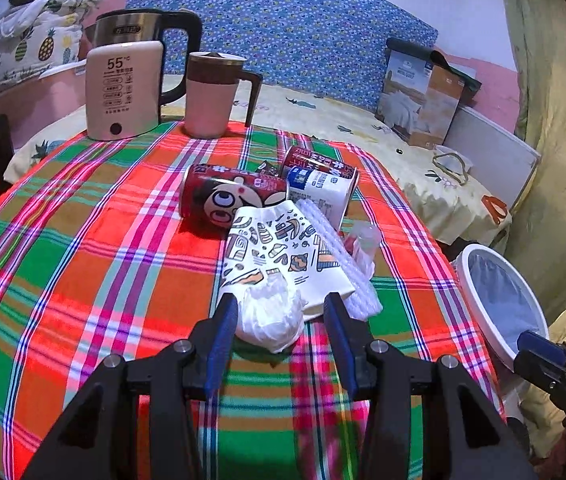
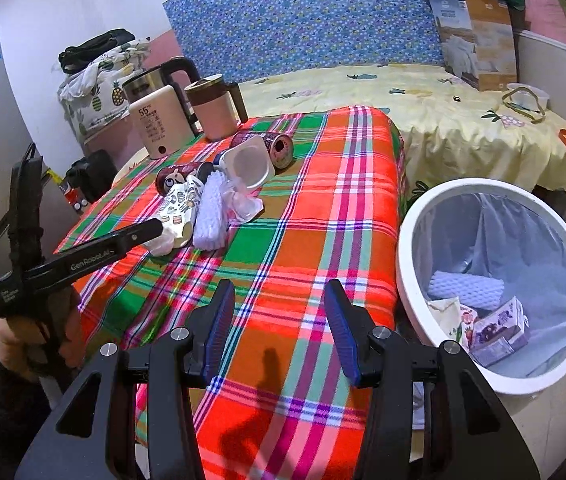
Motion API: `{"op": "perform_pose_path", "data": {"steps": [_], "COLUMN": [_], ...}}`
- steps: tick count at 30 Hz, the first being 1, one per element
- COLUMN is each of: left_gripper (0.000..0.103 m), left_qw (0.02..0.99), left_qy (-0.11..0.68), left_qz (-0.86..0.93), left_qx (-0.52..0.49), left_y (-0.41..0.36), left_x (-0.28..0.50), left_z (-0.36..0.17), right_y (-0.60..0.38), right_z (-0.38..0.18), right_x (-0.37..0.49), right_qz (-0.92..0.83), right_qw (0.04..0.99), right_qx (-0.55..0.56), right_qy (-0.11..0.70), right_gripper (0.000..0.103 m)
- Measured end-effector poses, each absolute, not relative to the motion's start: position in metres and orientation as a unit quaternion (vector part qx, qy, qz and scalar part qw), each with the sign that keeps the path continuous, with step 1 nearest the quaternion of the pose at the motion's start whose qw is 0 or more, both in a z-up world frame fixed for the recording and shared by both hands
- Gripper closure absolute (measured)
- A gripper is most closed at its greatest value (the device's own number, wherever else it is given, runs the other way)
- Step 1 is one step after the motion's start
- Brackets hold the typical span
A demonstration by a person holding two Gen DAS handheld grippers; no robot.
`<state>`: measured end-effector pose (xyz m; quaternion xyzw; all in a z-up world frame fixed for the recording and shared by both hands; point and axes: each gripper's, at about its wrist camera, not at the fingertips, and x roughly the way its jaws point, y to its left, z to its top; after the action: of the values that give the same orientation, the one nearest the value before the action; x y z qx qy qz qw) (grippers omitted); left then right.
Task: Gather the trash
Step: 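Grasp the white plastic wrap with the left tool while the right tool grasps the printed paper cup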
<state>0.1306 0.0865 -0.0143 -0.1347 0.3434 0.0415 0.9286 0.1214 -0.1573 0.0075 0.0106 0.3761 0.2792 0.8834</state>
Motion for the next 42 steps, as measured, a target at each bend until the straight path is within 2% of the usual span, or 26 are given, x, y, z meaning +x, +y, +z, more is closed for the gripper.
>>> {"op": "perform_pose_path", "data": {"steps": [3,8,11,22,42], "left_gripper": [0.057,0.077,0.081,0.082,0.082], "left_qw": [0.927,0.928,0.93,0.936,0.93], "left_qy": [0.351,0.352,0.347,0.323,0.321], "left_qz": [0.047,0.049,0.04,0.023,0.027], "left_qx": [-0.127,-0.115,-0.119,-0.14,-0.178], "left_y": [0.086,0.087,0.088,0.106,0.147], "left_x": [0.136,0.137,0.132,0.111,0.085], "left_z": [-0.018,-0.021,-0.019,-0.01,-0.023], "right_y": [-0.153,-0.141,-0.134,-0.087,-0.014], "right_z": [0.008,0.011,0.013,0.015,-0.01], "right_x": [0.124,0.128,0.13,0.142,0.154], "right_qz": [0.281,0.289,0.296,0.333,0.384], "right_qw": [0.882,0.88,0.879,0.865,0.821], "right_qx": [0.009,0.003,0.0,-0.022,-0.039], "right_qy": [0.378,0.376,0.374,0.375,0.42], "right_gripper": [0.054,0.054,0.054,0.058,0.059]}}
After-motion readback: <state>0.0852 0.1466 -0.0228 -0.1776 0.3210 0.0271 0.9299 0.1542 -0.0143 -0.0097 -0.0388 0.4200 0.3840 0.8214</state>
